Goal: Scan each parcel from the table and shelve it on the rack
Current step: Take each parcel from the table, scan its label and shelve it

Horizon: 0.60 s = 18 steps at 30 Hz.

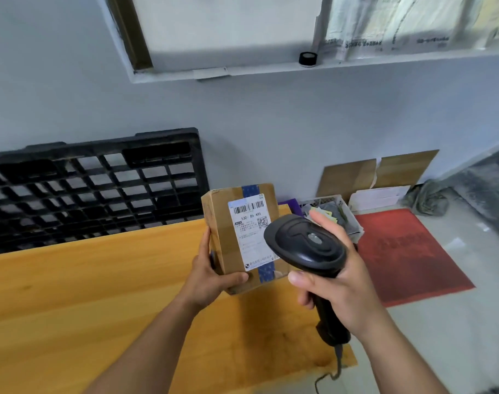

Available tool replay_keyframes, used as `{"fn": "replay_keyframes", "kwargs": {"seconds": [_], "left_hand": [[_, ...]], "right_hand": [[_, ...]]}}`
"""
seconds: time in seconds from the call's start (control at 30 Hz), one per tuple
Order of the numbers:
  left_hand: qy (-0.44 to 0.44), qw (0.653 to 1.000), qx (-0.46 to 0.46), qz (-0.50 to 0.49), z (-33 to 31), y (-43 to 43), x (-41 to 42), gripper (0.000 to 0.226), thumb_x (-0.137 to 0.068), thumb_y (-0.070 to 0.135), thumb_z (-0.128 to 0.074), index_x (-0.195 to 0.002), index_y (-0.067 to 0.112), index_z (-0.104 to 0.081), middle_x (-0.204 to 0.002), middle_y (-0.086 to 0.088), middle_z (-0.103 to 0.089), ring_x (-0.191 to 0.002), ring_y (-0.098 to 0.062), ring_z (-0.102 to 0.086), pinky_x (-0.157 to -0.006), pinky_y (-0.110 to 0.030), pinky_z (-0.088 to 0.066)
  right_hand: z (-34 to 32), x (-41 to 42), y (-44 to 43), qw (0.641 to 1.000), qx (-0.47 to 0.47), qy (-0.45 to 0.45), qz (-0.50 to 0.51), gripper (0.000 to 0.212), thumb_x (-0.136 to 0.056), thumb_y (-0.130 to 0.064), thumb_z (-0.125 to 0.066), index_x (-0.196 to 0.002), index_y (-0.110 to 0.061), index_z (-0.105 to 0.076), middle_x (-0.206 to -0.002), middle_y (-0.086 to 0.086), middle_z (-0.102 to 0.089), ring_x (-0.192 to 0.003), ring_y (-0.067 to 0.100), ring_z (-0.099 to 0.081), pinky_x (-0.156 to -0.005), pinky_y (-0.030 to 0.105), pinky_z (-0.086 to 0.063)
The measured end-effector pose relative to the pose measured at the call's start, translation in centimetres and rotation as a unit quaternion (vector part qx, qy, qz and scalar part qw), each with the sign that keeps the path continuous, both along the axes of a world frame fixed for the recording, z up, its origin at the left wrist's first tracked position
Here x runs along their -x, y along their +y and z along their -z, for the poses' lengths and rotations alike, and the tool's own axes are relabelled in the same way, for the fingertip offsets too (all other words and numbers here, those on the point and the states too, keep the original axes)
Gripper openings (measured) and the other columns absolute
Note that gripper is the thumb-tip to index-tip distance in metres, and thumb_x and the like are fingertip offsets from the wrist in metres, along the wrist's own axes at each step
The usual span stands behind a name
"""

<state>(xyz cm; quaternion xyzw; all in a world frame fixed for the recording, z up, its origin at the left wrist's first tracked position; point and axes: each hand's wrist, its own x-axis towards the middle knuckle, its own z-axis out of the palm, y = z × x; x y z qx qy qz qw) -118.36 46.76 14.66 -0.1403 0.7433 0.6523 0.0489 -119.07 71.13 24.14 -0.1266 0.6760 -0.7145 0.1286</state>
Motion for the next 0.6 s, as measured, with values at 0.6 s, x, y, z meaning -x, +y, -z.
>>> {"fn": "replay_keyframes", "kwargs": {"seconds": [0.6], "left_hand": [[0.049, 0.99, 0.058, -0.116, -2.4, -11.2, -9.0, 0.142, -0.04, 0.048, -0.093, -0.148, 0.053, -0.001, -0.134, -0.001, -0.049, -0.124, -0.021, -0.05, -0.093, -0.048, -0.054]], "right_hand": [[-5.4, -8.2, -9.4, 0.996, 0.022, 0.051, -0.076, 0.083, -0.064, -0.013, -0.083, -0.133, -0.042, -0.048, -0.071, 0.007, -0.07, -0.046, 0.033, -0.057, -0.044, 0.036, -0.048]]}}
